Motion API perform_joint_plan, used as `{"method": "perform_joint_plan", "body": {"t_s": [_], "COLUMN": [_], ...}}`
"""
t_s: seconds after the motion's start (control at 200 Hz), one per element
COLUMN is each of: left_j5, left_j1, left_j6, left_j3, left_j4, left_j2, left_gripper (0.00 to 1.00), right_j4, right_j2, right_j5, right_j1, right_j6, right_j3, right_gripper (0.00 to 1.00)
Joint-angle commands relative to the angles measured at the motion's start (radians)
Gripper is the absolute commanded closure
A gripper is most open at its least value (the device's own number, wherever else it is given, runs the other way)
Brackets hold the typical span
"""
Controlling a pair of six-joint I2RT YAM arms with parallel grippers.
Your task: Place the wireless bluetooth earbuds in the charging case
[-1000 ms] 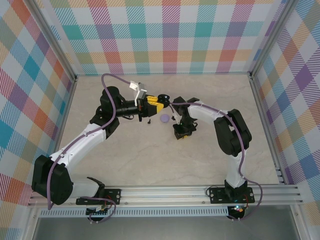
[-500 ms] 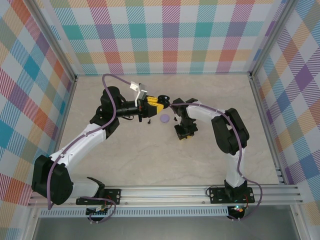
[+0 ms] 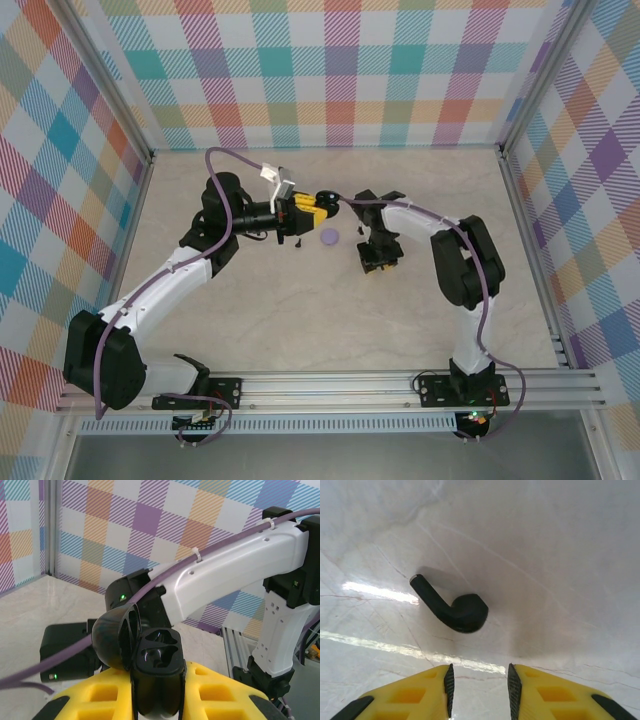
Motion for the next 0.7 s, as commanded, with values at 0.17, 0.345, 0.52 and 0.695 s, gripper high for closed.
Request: {"method": "perform_joint_plan", "body": {"t_s": [0.17, 0.345, 0.52, 0.695], "left_j5": [0.012, 0.016, 0.016, 0.016], "left_j1": [0.018, 0.018, 0.018, 0.018], "left_j6": [0.029, 0.029, 0.030, 0.032], "left_j3": [0.050, 0.053, 0.054, 0.055], "left_j4": [-0.001, -0.003, -0.003, -0.006], "left_j2": [-0.006, 0.001, 0.003, 0.004], "left_gripper": [1.00, 1.00, 1.00, 1.00], "right_j4": [0.044, 0.064, 0.067, 0.080], "right_j2": [-0.082, -0.050, -0.017, 0.002], "right_j5": [-0.162, -0.210, -0.249, -0.298], "right_j1": [-0.043, -0.044, -0.045, -0.045], "right_j6": [0.020, 0.048, 0.072, 0.074], "right_j3": [0.001, 0.007, 0.022, 0.013], "right_gripper": [0.66, 0.70, 0.68, 0.62]}}
